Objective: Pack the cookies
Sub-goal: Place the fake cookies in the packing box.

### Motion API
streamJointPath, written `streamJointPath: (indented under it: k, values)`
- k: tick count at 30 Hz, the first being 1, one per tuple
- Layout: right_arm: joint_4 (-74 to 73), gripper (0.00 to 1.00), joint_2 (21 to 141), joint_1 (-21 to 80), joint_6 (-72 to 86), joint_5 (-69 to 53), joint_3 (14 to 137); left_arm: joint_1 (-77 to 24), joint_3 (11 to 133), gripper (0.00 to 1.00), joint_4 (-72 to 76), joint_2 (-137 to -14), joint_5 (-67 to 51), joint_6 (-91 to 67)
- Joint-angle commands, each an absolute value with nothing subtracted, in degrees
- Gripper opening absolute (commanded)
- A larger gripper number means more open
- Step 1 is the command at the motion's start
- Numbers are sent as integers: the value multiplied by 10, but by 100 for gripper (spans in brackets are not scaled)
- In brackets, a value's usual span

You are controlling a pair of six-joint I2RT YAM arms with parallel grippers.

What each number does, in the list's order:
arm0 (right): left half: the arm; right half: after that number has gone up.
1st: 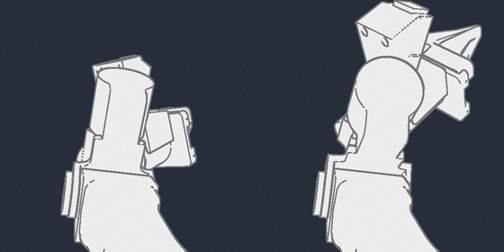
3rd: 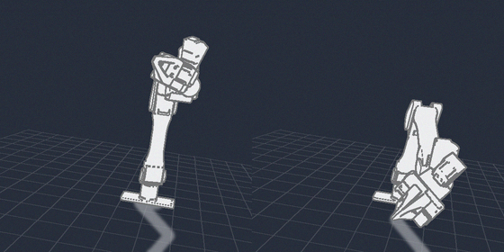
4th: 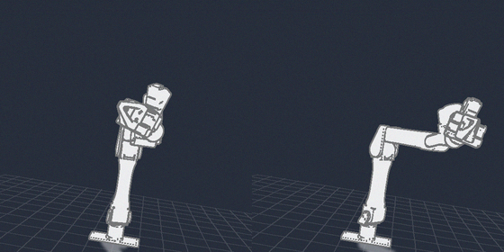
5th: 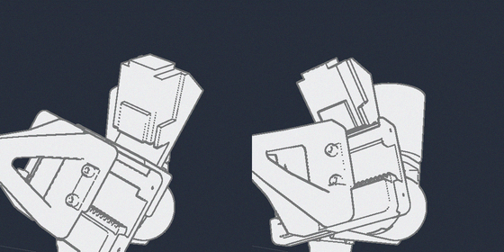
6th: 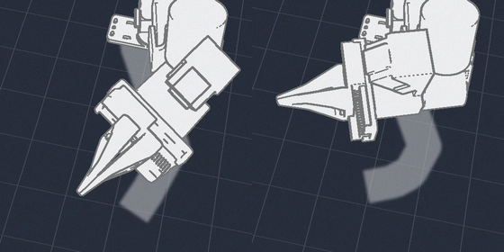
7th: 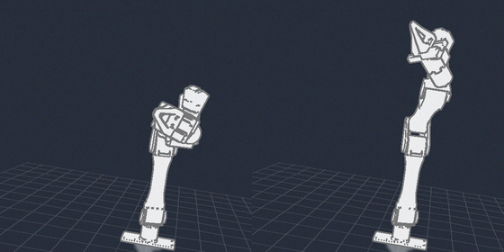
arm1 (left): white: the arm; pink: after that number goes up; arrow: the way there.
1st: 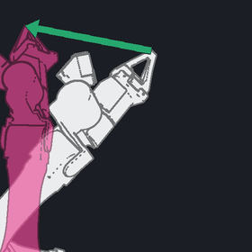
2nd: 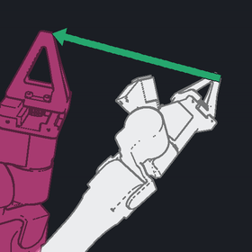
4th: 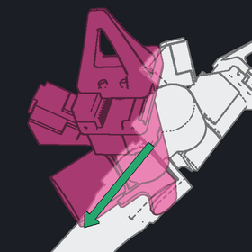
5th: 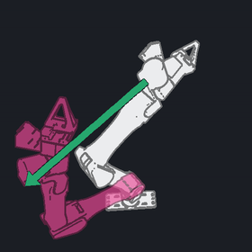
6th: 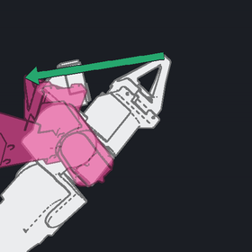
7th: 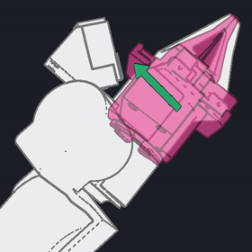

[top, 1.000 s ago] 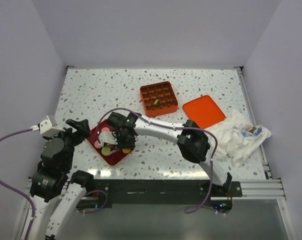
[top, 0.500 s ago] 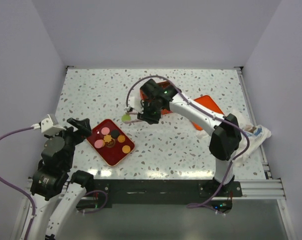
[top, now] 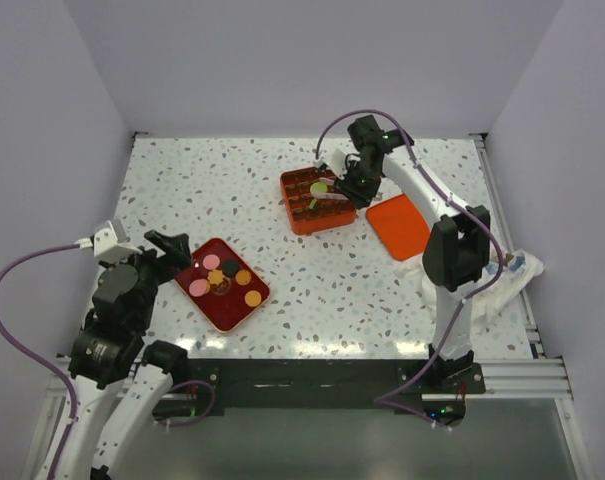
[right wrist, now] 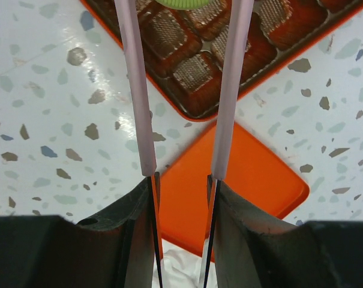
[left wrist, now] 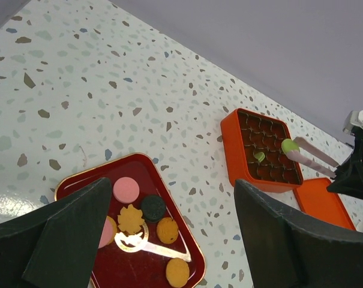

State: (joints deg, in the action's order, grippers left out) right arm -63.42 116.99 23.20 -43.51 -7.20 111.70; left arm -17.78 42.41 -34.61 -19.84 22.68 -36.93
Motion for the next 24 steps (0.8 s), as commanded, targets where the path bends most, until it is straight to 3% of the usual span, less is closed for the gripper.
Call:
streamJointPath:
  k: [1, 24]
  values:
    - [-691, 0, 1197, 218, -446, -69, 1182, -180, 419, 88, -313, -204, 219, -372]
    - [-739, 3, 1255, 200, -430, -42, 1230, -180, 412, 88, -308, -207, 216, -371]
